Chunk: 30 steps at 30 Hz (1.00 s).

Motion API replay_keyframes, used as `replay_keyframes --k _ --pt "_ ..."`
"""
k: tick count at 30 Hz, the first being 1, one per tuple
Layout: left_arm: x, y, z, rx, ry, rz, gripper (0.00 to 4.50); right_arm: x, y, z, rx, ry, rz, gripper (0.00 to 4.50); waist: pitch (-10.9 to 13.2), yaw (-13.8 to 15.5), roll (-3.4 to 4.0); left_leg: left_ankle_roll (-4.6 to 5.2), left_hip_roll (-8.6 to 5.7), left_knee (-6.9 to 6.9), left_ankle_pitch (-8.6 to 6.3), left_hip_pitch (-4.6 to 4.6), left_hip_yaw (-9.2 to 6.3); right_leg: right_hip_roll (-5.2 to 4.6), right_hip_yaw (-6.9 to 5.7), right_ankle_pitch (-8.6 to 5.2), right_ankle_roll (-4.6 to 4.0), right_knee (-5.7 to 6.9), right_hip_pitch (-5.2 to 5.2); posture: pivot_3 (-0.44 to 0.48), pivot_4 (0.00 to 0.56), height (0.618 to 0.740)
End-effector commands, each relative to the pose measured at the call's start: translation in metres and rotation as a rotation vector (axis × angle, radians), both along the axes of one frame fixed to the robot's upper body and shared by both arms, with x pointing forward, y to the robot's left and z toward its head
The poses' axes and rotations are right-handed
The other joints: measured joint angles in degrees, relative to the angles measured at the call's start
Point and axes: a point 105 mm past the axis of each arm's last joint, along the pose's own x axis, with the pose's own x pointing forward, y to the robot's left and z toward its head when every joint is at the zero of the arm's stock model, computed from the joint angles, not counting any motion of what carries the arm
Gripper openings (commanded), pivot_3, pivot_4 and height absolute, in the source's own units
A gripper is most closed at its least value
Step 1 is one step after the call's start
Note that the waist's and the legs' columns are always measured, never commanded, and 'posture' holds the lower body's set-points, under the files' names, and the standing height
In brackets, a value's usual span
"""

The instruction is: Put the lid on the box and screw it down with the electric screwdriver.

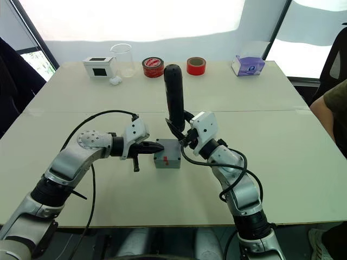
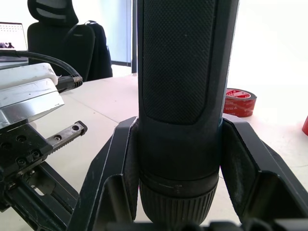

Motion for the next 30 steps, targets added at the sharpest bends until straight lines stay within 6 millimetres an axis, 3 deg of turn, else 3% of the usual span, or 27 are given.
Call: replay_keyframes --k 1,6,11,17,19,22,23,24,27,30 --pt "-0.001 0.003 -0.007 0.026 0.023 0.006 0.00 0.003 -0.004 -0.047 -0.056 0.190 -0.013 1.75 0.0 0.0 0.00 0.00 0.00 0.00 0.00 0.00 0.00 -0.05 0.00 0.00 0.00 0.00 0.00 0.000 0.150 0.740" --pt "-0.001 0.003 -0.007 0.024 0.021 0.006 0.00 0.003 -0.004 -0.044 -0.056 0.181 -0.009 1.75 0.0 0.0 0.00 -0.01 0.00 -0.04 -0.01 -0.01 0.00 -0.16 -0.03 -0.01 -0.01 -0.03 -0.02 0.000 0.150 0.740" --pt "0.000 0.002 -0.007 0.020 0.022 0.007 0.00 0.005 -0.007 -0.020 -0.029 0.129 -0.005 1.75 0.0 0.0 0.01 -0.02 0.00 -0.09 -0.02 -0.05 0.00 -0.22 -0.03 -0.01 -0.03 -0.05 -0.09 0.000 0.150 0.740" --pt "-0.001 0.012 -0.006 0.036 0.010 0.005 0.00 -0.009 -0.006 0.054 0.006 -0.010 0.093 1.75 0.1 0.0 0.09 -0.02 -0.01 -0.10 -0.02 -0.46 0.00 -0.30 -0.03 0.00 -0.04 -0.05 -0.38 0.000 0.150 0.740" --pt "0.000 0.016 0.000 0.001 0.015 0.014 0.00 -0.005 -0.021 0.103 0.069 -0.074 0.080 1.75 0.2 0.0 0.31 -0.04 -0.01 -0.03 0.01 -0.98 0.00 -0.29 -0.04 0.03 -0.07 0.02 -0.79 0.000 0.150 0.740" --pt "0.003 0.020 0.003 -0.004 -0.009 0.029 0.00 -0.002 -0.043 0.151 0.110 -0.105 0.046 1.75 0.5 0.0 0.58 -0.12 -0.04 0.09 0.07 -1.59 0.00 -0.27 -0.03 0.20 0.01 0.09 -1.43 0.000 0.150 0.740" --pt "0.004 0.020 0.006 -0.018 -0.016 0.035 0.00 0.001 -0.050 0.159 0.120 -0.076 0.026 1.75 0.5 0.0 0.65 -0.12 -0.03 0.09 0.08 -1.69 -0.01 -0.25 -0.05 0.22 0.03 0.10 -1.53 0.000 0.150 0.740" --pt "0.004 0.019 0.013 -0.051 -0.017 0.039 0.00 0.002 -0.056 0.164 0.124 -0.031 0.022 1.75 0.5 0.1 0.66 -0.12 -0.03 0.07 0.08 -1.73 -0.01 -0.24 -0.06 0.22 0.03 0.10 -1.56 0.000 0.150 0.740" --pt "-0.001 0.012 0.054 -0.239 -0.002 0.013 0.00 0.000 -0.079 0.154 0.067 0.304 0.091 1.75 0.5 0.1 0.67 -0.13 -0.01 0.03 0.08 -1.82 -0.17 -0.23 -0.22 0.20 0.00 -0.01 -1.51 0.000 0.150 0.740" --pt "-0.008 0.009 0.070 -0.278 0.004 -0.025 0.00 0.005 -0.105 0.138 0.010 0.428 -0.039 1.75 0.8 0.1 0.29 -0.10 -0.02 0.16 0.07 -2.02 -0.24 -0.31 -0.32 0.20 0.00 -0.04 -1.56 0.000 0.150 0.740"
